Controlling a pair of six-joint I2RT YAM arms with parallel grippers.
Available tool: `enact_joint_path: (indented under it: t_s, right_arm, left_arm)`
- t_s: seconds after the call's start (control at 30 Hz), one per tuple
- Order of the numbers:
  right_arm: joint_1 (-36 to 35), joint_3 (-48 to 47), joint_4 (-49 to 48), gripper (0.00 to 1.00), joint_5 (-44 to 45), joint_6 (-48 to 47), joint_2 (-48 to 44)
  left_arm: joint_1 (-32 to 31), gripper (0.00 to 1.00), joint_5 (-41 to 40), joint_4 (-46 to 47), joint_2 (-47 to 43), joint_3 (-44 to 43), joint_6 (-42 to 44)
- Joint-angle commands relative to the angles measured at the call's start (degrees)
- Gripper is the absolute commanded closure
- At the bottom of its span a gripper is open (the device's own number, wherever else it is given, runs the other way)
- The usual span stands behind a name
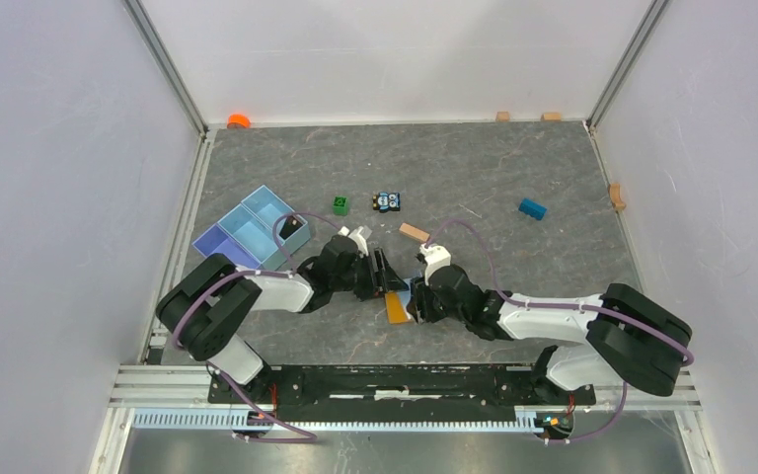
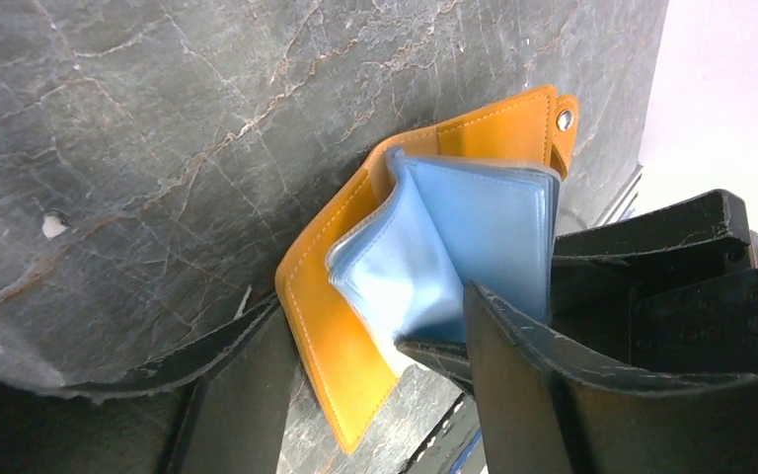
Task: Put the credit cards into the card holder
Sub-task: Turn over the card slot in the card holder.
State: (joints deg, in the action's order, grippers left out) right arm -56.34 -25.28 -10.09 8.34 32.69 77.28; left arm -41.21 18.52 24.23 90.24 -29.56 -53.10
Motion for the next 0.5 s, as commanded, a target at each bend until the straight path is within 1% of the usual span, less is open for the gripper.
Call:
enact_joint_path:
  t_s: [0.0, 0.1, 0.2, 0.3, 0.4, 0.47]
  right_arm:
    - [0.2, 2.3, -3.6, 0.51, -5.4, 1.8, -0.4]
    - [0.4, 2.8, -4.1, 0.51, -6.0, 2.1, -0.9]
    - [0.6, 2.7, -2.3, 0.43, -4.7, 1.9, -2.6]
    - [0.8, 2.3, 0.5, 0.35, -2.7, 1.2, -5.0]
    - [0.9, 1.3, 4.2, 0.33, 0.7, 0.3, -7.0]
    - [0.9, 0.8, 6.4, 0.33, 3.5, -0.2, -8.2]
  left_arm:
    - [-0.1, 0.36, -1.1, -1.1, 3.5, 1.5, -2.0]
    - [-0.1, 0.50, -1.6, -0.1, 4.6, 1.7, -2.5]
    - [-0.1, 0.63, -3.1, -0.8, 5.4, 1.8, -2.7]
    - [-0.1, 0.71, -3.6, -2.1, 5.2, 1.7, -2.0]
    - [-0.1, 0.80, -3.6, -2.6, 4.2, 1.7, -1.2]
    - [-0.1, 0.83, -3.7, -2.9, 3.6, 1.6, -0.7]
